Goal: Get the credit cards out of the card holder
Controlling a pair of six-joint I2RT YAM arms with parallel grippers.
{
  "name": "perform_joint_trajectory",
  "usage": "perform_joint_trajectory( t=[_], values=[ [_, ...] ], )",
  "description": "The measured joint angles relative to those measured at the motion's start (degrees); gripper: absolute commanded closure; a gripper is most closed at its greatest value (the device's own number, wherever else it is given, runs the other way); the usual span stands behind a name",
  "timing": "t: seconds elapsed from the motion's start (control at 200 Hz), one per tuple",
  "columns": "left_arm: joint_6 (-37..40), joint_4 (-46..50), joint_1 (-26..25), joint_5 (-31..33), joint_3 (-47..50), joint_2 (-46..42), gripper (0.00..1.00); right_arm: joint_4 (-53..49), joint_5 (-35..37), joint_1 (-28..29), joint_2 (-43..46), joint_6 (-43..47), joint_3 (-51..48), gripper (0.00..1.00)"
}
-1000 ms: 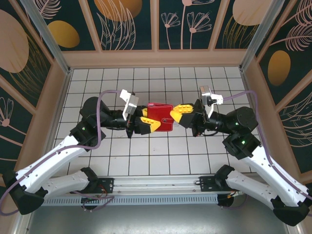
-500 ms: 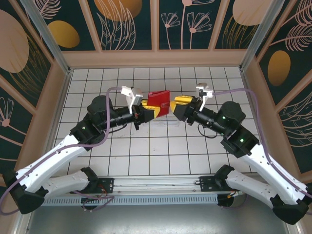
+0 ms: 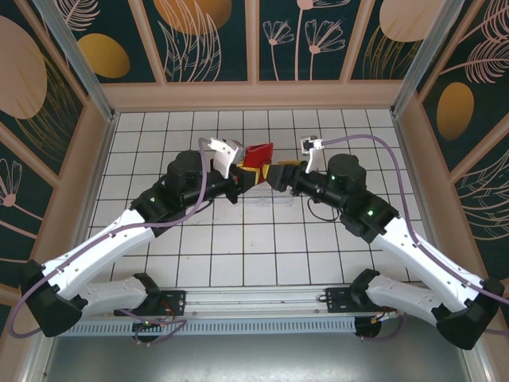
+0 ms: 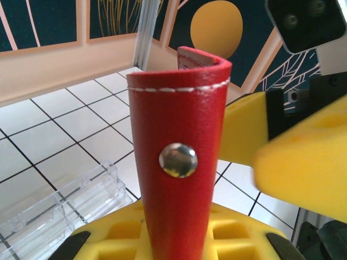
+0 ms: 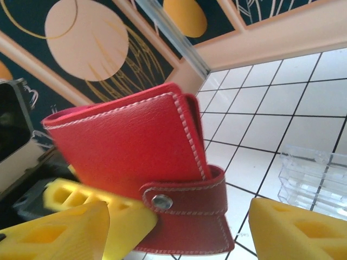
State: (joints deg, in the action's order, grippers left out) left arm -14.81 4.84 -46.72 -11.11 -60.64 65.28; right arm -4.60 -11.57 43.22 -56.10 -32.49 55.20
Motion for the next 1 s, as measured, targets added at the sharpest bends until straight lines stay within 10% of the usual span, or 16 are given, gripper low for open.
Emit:
perform_joint_trajectory(
  t=[1.001],
  values=[
    [1.29,2.27,0.15,4.79,-0.33,-0.94,1.00,-12.72,9.68,-2.08,-5.05,-5.66,2.54,0.37]
  ],
)
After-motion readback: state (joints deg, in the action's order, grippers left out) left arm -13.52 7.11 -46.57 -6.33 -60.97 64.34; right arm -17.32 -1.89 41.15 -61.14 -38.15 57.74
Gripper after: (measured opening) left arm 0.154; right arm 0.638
